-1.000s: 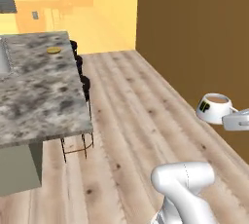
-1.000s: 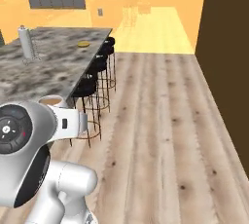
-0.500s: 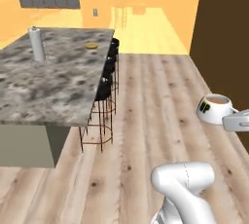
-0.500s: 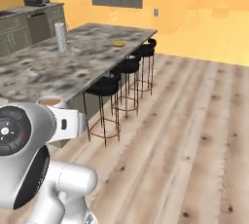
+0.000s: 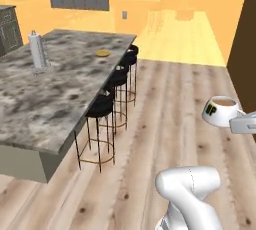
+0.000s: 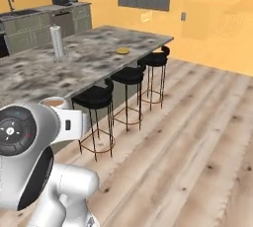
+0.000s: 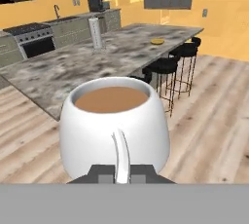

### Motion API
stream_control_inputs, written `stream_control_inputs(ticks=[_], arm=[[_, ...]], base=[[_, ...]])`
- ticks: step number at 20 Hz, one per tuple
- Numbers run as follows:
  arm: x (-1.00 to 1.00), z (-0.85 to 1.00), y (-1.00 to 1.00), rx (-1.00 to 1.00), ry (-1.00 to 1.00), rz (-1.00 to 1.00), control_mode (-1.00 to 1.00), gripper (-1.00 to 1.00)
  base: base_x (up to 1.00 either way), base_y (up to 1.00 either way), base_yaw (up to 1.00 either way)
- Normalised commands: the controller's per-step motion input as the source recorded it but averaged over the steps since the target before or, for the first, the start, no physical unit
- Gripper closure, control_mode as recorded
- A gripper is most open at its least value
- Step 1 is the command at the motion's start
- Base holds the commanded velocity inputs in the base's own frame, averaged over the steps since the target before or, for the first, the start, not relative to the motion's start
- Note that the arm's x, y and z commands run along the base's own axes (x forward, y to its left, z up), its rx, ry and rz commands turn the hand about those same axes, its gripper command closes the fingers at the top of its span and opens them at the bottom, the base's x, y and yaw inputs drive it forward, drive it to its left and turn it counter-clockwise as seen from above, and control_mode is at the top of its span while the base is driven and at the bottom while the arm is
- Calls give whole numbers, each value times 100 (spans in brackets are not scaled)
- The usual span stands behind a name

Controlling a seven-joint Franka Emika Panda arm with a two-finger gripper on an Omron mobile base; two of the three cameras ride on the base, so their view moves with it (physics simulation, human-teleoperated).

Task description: Pick the cup of tea, navigate to the dining table, and place it on the saucer.

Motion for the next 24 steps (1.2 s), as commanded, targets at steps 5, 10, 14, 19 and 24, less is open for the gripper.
stream_control_inputs(ticks=[5,10,14,19,24], arm=[[0,0,0,0,0,0,100,100],[0,0,0,0,0,0,100,100],[0,0,0,0,0,0,100,100],[0,0,0,0,0,0,100,100],[0,0,0,0,0,0,100,100]], base=[[96,-66,39],[100,-69,39],[99,-75,38],[87,-81,36],[84,-83,37]])
